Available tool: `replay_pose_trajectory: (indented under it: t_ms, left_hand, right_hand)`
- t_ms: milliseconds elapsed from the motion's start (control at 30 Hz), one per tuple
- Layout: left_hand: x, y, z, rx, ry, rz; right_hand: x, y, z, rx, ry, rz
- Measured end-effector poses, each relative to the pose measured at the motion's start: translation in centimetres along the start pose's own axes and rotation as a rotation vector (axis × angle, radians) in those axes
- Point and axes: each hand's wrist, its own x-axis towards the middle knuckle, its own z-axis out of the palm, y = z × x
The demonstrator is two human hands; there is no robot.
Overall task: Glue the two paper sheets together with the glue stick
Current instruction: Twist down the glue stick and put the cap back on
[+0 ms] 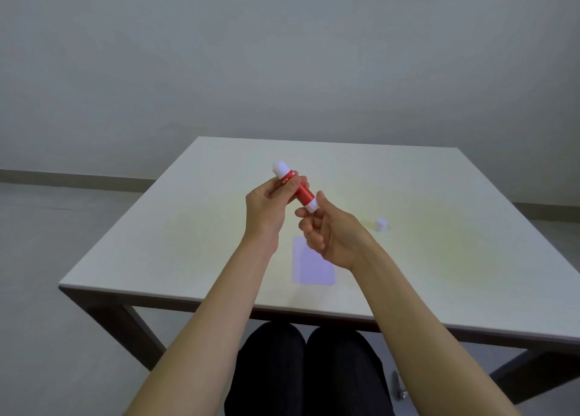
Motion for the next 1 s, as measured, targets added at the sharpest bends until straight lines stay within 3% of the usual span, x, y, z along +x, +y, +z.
replay_pose_trajectory:
  t_ms: [33,100,267,333,400,467,533,567,633,700,767,833,900,1000]
  left_hand:
    - [0.0,0.0,0.0,-0.004,-0.001,0.001]
    - [0.2,0.0,0.0,-0.032,0.011,-0.012]
    - [0.1,-0.1,0.5,-0.022,-0.017,-0.018]
    - [0.0,-0.3,0.6,-0.039,0.0,-0.024]
    - [0.1,-0.4,0.5,-0.044,0.028,-0.037]
    - [0.2,-0.3,0.4,-0.038,0.042,-0.042]
    - [0.4,-0.3,0.2,-0.034,0.04,-0.032]
    - [0.5,-0.4,0.1,-0.031,0.036,-0.029]
    - [0.6,-0.4,-0.1,-0.022,0.031,-0.035]
    - [0.6,-0.4,-0.2,-0.011,0.041,-0.05]
    - [0.7,-0.5,-0.3,-0.003,0.059,-0.057]
    - [0.7,-0.6,-0.5,0.008,0.078,-0.051]
    - [1.1,-0.5,-1.0,0.109,0.078,-0.032]
    - [1.6,-0.4,-2.1,0.413,-0.016,-0.06]
  right_hand:
    - [0.1,0.0,0.0,-0.01,0.011,-0.047]
    - [0.3,0.7,0.2,-0.247,0.142,-0.328]
    - [1.0,2.8,-0.6,-1.252,0.674,-1.187]
    - [1.4,2.6,-1.6,-1.556,0.809,-1.373]
    - [1.4,2.5,-1.6,-1.452,0.769,-1.184]
    - [1.1,2.2,-0.6,-0.961,0.542,-0.701]
    - [0.9,1.4,-0.6,-0.484,0.247,-0.345]
    - [0.9,0.9,-0.9,-0.35,0.131,-0.242]
    - [0.8,0.3,-1.4,-0.256,0.004,-0.206]
    - [0.9,0.7,-1.3,-0.426,0.073,-0.335]
    - [1.2,1.4,-1.2,-0.781,0.245,-0.536]
    - [1.5,1.6,-1.6,-0.921,0.3,-0.616]
    - [1.6,1.4,-3.7,-1.006,0.424,-0.6]
    - [1.8,0.9,-9.0,-1.567,0.827,-0.397]
